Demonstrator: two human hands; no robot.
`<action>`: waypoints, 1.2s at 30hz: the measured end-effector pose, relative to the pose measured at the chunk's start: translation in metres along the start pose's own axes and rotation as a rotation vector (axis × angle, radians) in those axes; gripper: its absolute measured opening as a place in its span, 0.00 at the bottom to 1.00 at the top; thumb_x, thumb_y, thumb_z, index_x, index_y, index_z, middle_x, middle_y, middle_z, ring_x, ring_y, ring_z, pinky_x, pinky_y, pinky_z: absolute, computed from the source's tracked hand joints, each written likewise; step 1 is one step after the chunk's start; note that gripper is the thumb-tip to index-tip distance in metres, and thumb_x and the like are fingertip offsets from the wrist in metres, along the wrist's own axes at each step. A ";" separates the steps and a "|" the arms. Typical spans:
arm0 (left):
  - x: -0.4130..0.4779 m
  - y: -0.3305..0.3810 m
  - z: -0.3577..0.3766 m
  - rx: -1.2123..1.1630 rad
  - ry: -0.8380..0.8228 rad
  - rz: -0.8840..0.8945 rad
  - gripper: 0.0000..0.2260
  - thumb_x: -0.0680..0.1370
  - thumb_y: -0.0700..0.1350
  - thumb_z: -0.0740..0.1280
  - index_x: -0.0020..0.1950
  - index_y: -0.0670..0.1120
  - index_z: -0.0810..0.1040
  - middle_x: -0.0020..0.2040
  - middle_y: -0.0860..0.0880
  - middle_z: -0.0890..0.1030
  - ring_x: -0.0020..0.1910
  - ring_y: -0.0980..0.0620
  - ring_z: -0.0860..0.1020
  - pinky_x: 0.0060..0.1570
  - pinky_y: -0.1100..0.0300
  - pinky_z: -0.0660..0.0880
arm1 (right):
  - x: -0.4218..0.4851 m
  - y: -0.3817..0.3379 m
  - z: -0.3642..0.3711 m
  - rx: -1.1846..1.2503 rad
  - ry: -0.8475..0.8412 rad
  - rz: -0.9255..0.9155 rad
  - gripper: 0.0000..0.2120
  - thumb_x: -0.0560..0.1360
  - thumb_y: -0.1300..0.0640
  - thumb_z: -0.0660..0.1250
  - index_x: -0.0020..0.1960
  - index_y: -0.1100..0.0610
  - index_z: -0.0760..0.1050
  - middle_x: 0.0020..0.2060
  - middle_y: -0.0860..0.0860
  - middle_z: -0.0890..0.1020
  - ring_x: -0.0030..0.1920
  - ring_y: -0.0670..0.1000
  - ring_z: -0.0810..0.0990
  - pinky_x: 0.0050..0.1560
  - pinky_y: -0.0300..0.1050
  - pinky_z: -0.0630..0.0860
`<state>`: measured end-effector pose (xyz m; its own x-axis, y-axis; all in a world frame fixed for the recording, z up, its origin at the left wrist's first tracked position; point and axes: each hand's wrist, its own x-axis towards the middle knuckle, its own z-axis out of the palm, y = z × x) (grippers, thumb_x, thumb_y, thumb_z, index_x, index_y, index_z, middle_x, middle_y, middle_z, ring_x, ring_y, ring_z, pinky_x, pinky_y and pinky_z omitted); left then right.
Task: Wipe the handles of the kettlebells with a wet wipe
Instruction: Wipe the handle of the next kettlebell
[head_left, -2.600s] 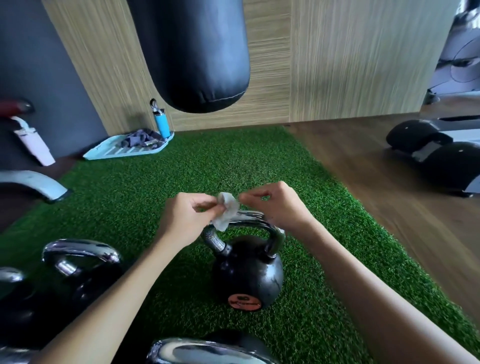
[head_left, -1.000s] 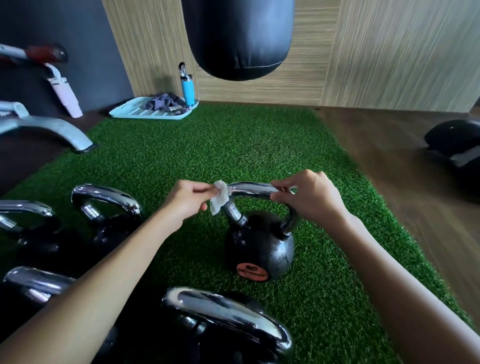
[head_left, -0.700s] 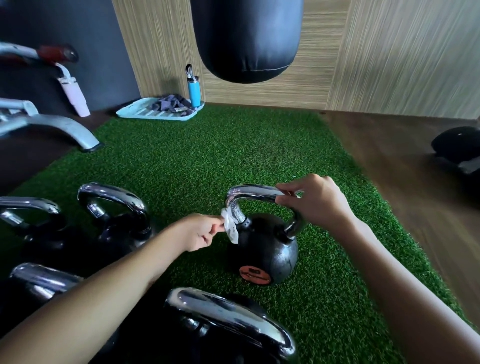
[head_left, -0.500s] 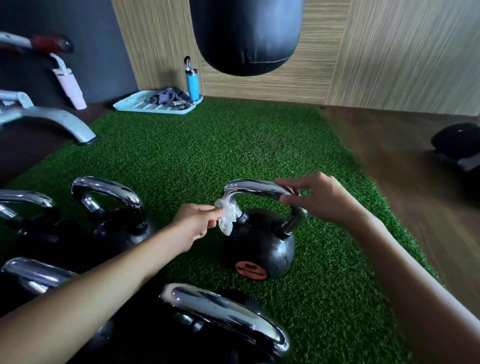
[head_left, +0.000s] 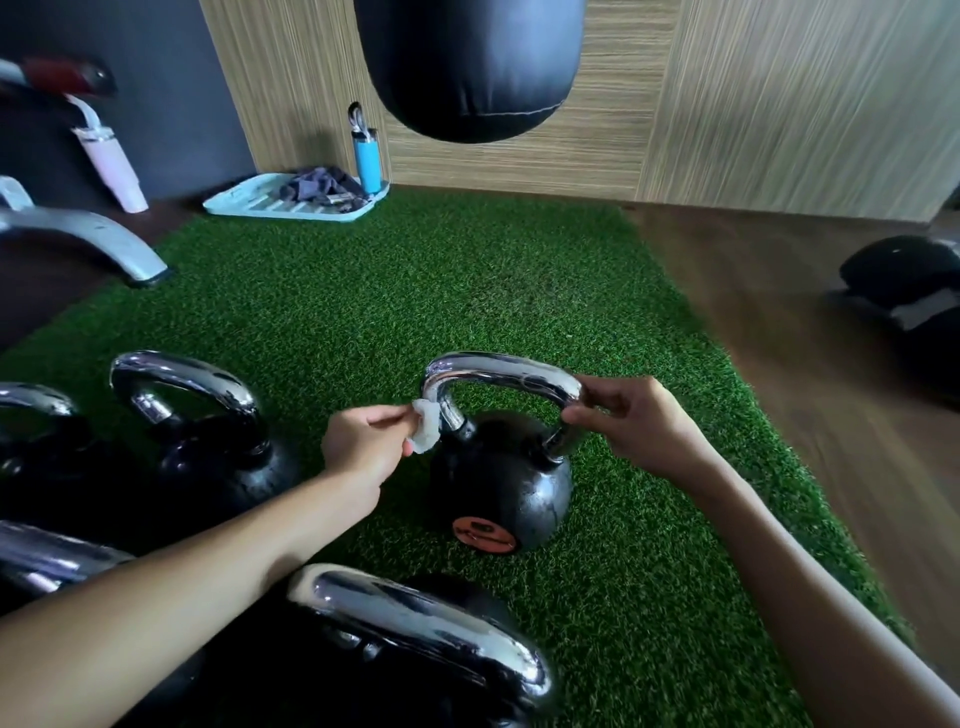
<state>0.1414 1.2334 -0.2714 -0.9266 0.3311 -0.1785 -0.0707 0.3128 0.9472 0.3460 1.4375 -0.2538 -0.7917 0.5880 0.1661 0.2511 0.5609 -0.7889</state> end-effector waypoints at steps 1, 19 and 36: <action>-0.001 -0.001 0.000 -0.037 0.020 -0.027 0.04 0.73 0.48 0.79 0.45 0.51 0.86 0.26 0.52 0.81 0.22 0.60 0.73 0.27 0.65 0.70 | 0.000 0.001 0.000 -0.003 0.007 -0.001 0.15 0.72 0.44 0.75 0.58 0.44 0.83 0.31 0.31 0.80 0.24 0.38 0.72 0.27 0.29 0.66; -0.011 0.045 0.012 -0.195 0.038 -0.283 0.05 0.79 0.36 0.70 0.53 0.40 0.83 0.31 0.49 0.79 0.18 0.62 0.70 0.17 0.70 0.60 | -0.006 -0.005 0.004 0.005 0.078 0.047 0.24 0.72 0.43 0.74 0.66 0.47 0.79 0.58 0.47 0.85 0.24 0.29 0.71 0.31 0.30 0.63; -0.021 0.056 -0.008 0.198 0.037 0.268 0.05 0.74 0.51 0.77 0.49 0.53 0.87 0.40 0.60 0.85 0.39 0.64 0.80 0.30 0.72 0.70 | -0.008 -0.041 0.005 -0.200 0.301 -0.128 0.33 0.65 0.34 0.76 0.67 0.43 0.78 0.54 0.43 0.83 0.44 0.37 0.79 0.44 0.38 0.74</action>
<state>0.1544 1.2369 -0.2124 -0.9157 0.3932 0.0828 0.2466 0.3870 0.8885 0.3390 1.4074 -0.2255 -0.6320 0.6338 0.4459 0.2880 0.7263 -0.6242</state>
